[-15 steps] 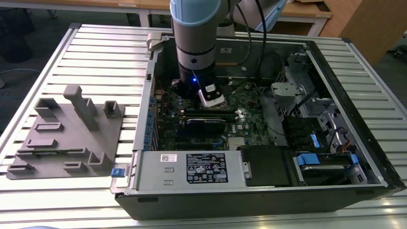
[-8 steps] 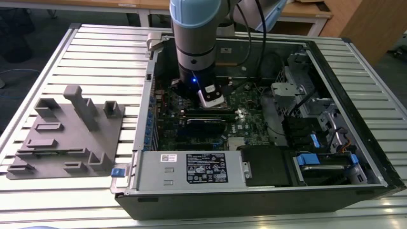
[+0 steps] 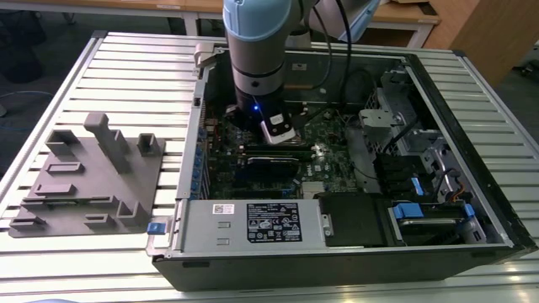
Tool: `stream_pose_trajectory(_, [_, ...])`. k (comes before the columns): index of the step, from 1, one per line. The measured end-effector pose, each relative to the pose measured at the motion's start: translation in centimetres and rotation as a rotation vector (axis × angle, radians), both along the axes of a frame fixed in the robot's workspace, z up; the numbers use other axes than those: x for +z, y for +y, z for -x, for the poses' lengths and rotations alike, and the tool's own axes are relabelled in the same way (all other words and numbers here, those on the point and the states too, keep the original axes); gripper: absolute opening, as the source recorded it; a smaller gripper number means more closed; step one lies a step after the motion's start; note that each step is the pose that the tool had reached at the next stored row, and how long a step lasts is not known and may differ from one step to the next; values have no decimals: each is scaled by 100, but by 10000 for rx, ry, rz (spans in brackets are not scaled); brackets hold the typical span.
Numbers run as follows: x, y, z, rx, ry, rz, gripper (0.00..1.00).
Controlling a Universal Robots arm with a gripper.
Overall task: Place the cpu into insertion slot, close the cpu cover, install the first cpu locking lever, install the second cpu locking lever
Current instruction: 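Install the second cpu locking lever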
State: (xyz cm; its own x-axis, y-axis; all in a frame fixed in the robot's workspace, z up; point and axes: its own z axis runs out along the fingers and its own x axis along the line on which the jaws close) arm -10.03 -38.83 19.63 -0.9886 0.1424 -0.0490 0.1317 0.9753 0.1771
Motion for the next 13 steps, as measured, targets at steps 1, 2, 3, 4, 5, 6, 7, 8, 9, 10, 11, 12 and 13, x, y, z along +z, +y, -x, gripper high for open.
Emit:
stream_pose_trajectory(1, [-3, -3, 2, 1, -1, -13, 11])
stream_pose_trajectory(2, [-6, -7, 5, 0, -1, -27, 11])
stream_pose_trajectory(3, [-11, -11, 9, 0, -2, -42, 11])
stream_pose_trajectory(4, [-16, -15, 13, 0, -2, -52, 11])
stream_pose_trajectory(5, [-21, -18, 17, 0, -3, -61, 11])
stream_pose_trajectory(6, [-26, -21, 23, 1, -3, -69, 11])
stream_pose_trajectory(7, [-30, -24, 26, 1, -5, -78, 11])
stream_pose_trajectory(8, [-31, -26, 29, 2, -5, -82, 11])
stream_pose_trajectory(9, [-31, -26, 29, 2, -5, -82, 11])
stream_pose_trajectory(10, [-31, -26, 30, 1, -4, -82, 11])
stream_pose_trajectory(11, [-31, -26, 30, 0, -4, -81, 11])
stream_pose_trajectory(12, [-28, -26, 30, 1, -3, -79, 11])
stream_pose_trajectory(13, [-21, -27, 31, 0, -1, -77, 11])
